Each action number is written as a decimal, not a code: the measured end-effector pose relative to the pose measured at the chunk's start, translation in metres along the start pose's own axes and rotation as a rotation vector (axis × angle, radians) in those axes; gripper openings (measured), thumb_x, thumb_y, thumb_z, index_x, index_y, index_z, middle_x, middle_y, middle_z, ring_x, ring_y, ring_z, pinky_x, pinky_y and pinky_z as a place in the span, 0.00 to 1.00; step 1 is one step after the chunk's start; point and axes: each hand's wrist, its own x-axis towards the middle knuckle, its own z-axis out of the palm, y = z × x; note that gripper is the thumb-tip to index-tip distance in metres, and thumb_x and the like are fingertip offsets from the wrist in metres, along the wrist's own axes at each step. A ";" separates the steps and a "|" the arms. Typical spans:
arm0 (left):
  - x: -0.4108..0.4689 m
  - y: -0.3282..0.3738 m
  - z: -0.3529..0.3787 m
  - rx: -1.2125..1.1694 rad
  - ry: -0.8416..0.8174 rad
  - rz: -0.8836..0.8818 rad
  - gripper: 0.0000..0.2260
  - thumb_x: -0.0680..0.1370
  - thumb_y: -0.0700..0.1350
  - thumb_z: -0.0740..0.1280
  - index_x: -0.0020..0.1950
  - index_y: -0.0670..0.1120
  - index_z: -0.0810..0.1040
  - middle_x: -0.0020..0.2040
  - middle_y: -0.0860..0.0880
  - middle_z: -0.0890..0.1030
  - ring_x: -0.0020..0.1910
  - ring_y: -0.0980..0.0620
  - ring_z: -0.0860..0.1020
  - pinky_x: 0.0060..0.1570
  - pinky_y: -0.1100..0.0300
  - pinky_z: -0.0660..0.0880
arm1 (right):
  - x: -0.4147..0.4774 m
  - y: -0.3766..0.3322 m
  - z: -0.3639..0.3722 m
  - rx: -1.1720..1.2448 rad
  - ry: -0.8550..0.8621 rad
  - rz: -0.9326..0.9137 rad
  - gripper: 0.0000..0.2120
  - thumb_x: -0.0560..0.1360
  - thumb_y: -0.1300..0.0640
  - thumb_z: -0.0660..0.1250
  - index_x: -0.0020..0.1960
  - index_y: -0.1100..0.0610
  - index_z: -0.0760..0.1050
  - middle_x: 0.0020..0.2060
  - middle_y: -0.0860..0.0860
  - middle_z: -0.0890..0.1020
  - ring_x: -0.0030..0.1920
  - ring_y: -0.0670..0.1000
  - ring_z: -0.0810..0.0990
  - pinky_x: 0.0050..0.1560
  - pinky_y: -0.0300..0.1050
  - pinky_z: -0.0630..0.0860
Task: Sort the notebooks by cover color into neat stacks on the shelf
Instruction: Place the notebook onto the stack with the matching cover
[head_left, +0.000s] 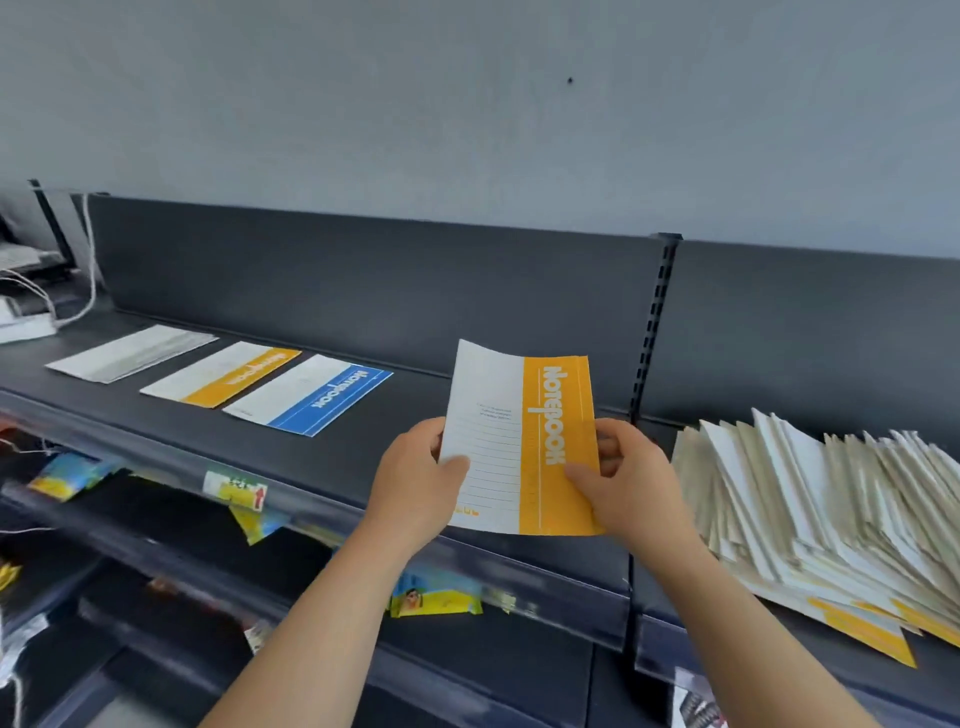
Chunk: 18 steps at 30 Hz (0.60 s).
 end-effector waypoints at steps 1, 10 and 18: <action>0.003 -0.010 -0.011 0.018 0.009 -0.001 0.12 0.79 0.40 0.62 0.58 0.53 0.77 0.51 0.60 0.79 0.47 0.61 0.77 0.28 0.76 0.69 | 0.000 -0.004 0.014 0.008 -0.007 0.009 0.20 0.73 0.58 0.69 0.63 0.51 0.71 0.49 0.44 0.79 0.46 0.44 0.79 0.40 0.38 0.75; 0.036 -0.077 -0.063 0.062 0.040 -0.024 0.10 0.78 0.39 0.64 0.57 0.48 0.80 0.56 0.53 0.82 0.51 0.56 0.79 0.35 0.73 0.70 | 0.012 -0.029 0.100 -0.008 -0.047 0.087 0.21 0.74 0.55 0.69 0.65 0.53 0.69 0.51 0.48 0.80 0.48 0.49 0.79 0.46 0.44 0.78; 0.087 -0.113 -0.065 0.128 0.016 -0.051 0.10 0.80 0.40 0.61 0.58 0.48 0.78 0.57 0.52 0.80 0.54 0.53 0.79 0.31 0.73 0.72 | 0.052 -0.028 0.138 -0.026 -0.089 0.074 0.16 0.74 0.55 0.69 0.61 0.53 0.73 0.47 0.46 0.81 0.44 0.46 0.80 0.40 0.39 0.77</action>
